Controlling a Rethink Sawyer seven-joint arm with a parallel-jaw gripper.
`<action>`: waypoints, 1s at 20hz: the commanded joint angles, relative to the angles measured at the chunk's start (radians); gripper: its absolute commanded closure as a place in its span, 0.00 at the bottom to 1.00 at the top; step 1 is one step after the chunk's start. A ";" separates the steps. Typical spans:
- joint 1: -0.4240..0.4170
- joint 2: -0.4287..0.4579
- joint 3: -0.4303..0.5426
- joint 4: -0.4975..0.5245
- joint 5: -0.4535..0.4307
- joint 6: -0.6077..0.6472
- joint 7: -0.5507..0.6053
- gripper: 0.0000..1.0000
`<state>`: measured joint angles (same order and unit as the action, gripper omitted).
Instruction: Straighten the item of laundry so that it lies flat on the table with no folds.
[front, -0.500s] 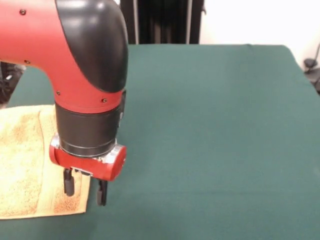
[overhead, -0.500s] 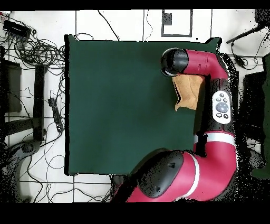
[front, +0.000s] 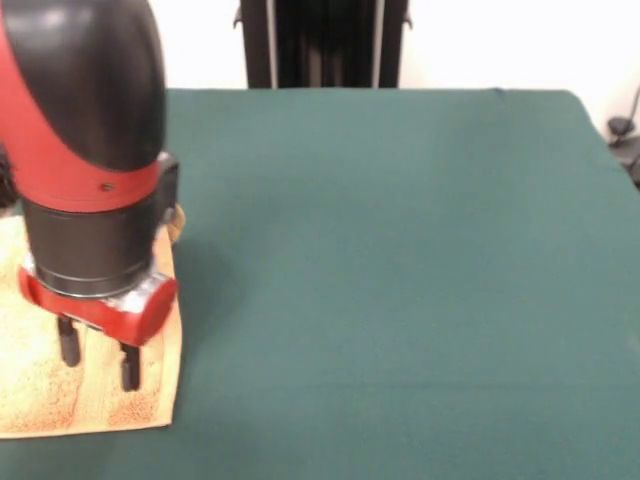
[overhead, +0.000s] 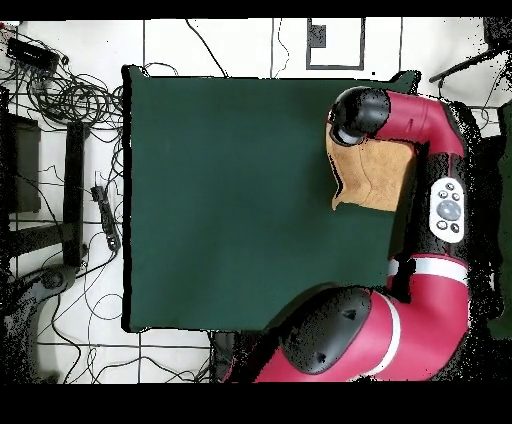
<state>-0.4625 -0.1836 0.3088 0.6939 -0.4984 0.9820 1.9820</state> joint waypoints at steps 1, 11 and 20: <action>0.013 0.039 0.060 -0.042 0.011 0.146 -0.214 0.00; 0.009 0.058 0.056 0.022 0.007 0.089 -0.212 0.00; 0.004 0.127 0.061 0.019 -0.020 0.000 -0.219 0.00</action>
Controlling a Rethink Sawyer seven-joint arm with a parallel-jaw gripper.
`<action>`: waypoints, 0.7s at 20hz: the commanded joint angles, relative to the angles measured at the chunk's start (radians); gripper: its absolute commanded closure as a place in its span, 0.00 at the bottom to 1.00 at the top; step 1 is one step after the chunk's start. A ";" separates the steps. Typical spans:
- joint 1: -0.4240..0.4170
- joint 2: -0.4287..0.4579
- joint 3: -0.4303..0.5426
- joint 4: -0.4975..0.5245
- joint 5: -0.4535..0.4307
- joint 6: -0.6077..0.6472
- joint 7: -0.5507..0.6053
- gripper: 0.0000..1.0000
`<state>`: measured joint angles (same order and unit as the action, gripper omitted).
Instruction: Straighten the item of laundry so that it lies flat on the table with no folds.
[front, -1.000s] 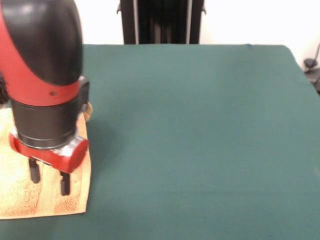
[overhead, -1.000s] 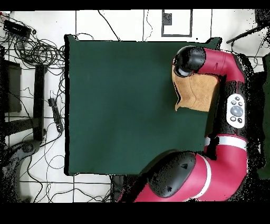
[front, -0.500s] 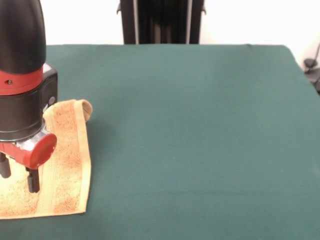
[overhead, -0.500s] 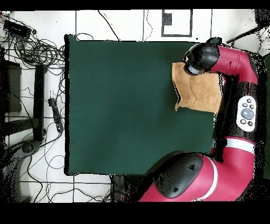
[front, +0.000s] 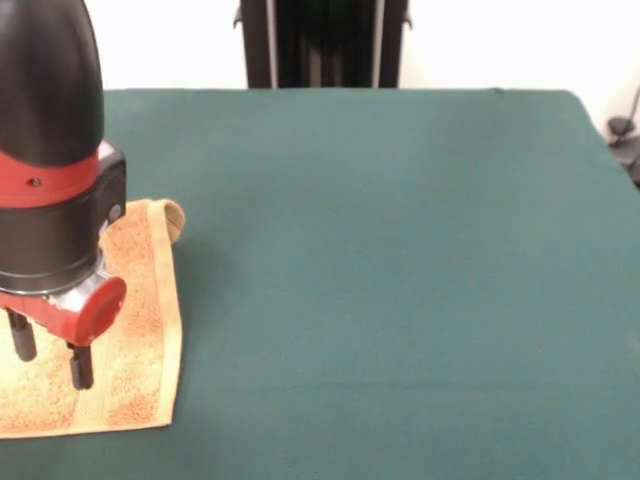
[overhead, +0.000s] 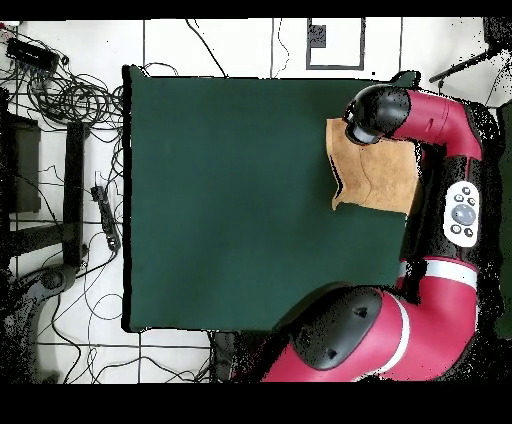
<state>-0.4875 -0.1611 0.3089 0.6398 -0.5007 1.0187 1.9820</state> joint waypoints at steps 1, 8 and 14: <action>0.033 0.108 0.058 0.063 -0.022 -0.030 -0.217 0.00; 0.040 0.165 0.056 -0.012 -0.046 -0.011 -0.235 0.00; 0.031 0.248 0.084 -0.102 -0.054 -0.033 -0.285 0.00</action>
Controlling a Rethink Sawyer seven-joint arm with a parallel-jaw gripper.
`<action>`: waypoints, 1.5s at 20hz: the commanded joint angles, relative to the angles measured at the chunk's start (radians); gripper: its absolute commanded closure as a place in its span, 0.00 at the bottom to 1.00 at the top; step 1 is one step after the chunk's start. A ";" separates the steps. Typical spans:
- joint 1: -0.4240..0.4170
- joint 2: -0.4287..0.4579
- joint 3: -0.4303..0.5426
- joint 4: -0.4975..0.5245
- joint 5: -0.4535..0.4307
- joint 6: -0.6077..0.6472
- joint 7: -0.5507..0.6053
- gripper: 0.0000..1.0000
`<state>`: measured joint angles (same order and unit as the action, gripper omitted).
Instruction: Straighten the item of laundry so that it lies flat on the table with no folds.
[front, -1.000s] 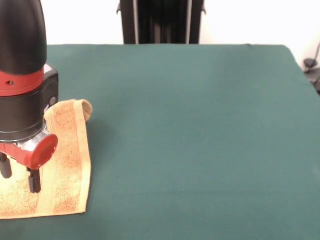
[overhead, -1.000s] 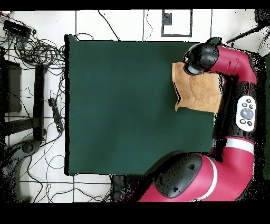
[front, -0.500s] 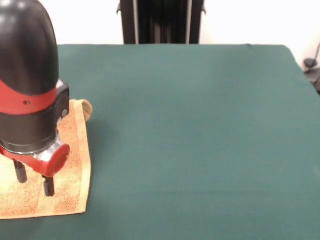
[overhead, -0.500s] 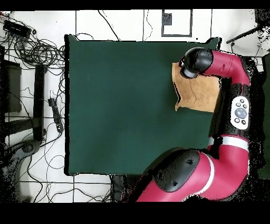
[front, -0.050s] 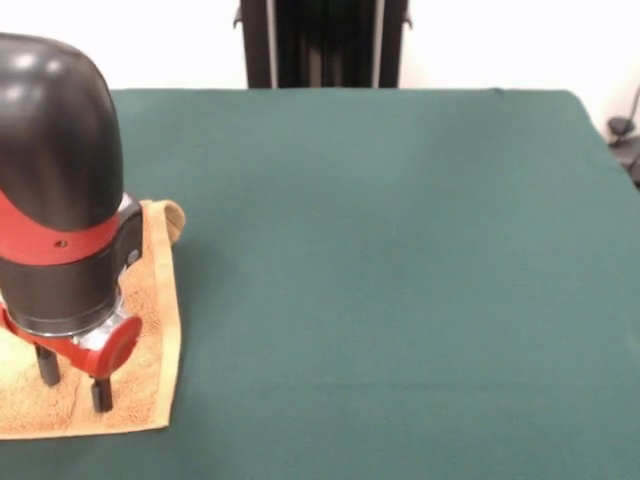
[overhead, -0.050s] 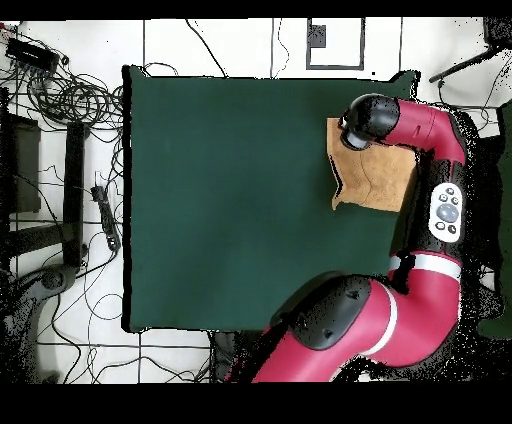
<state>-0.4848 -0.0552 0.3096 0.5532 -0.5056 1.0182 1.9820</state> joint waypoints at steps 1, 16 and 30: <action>0.024 0.156 0.094 -0.029 -0.048 -0.051 -0.299 0.00; -0.012 0.136 0.193 0.079 0.032 -0.148 -0.490 0.00; 0.028 0.065 0.148 0.162 0.056 -0.147 -0.492 0.00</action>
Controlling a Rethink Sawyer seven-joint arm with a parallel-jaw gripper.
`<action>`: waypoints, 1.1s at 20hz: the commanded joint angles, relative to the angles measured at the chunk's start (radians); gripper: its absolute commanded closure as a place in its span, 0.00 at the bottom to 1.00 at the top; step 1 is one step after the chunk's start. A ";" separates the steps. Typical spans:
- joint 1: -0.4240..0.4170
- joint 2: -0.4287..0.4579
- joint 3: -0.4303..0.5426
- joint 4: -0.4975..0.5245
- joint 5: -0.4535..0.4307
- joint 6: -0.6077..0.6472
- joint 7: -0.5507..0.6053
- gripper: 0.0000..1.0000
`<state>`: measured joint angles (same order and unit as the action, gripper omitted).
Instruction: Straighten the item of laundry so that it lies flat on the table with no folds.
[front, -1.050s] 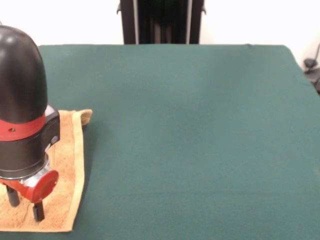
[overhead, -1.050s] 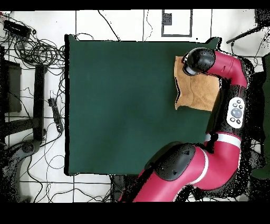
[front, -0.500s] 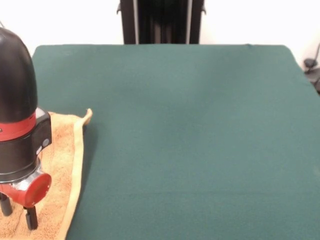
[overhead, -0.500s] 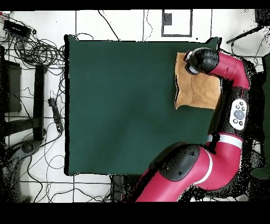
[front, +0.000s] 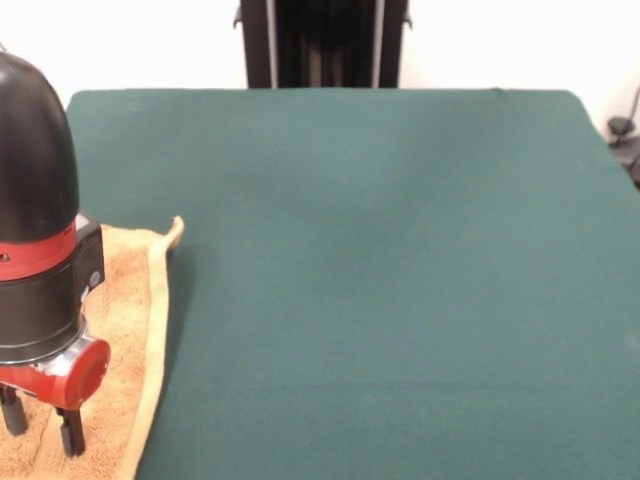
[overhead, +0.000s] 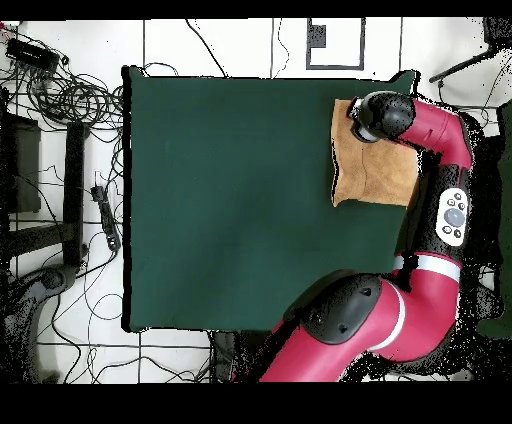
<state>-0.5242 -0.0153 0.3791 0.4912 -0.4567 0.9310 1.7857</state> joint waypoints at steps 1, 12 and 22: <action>0.073 0.024 0.072 0.220 0.004 -0.043 -0.289 0.00; 0.089 0.002 0.070 0.243 0.000 -0.040 -0.283 0.00; 0.131 -0.029 0.028 0.237 -0.010 0.066 -0.229 0.00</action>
<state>-0.4645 -0.0505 0.3746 0.5517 -0.4636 0.9140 1.7846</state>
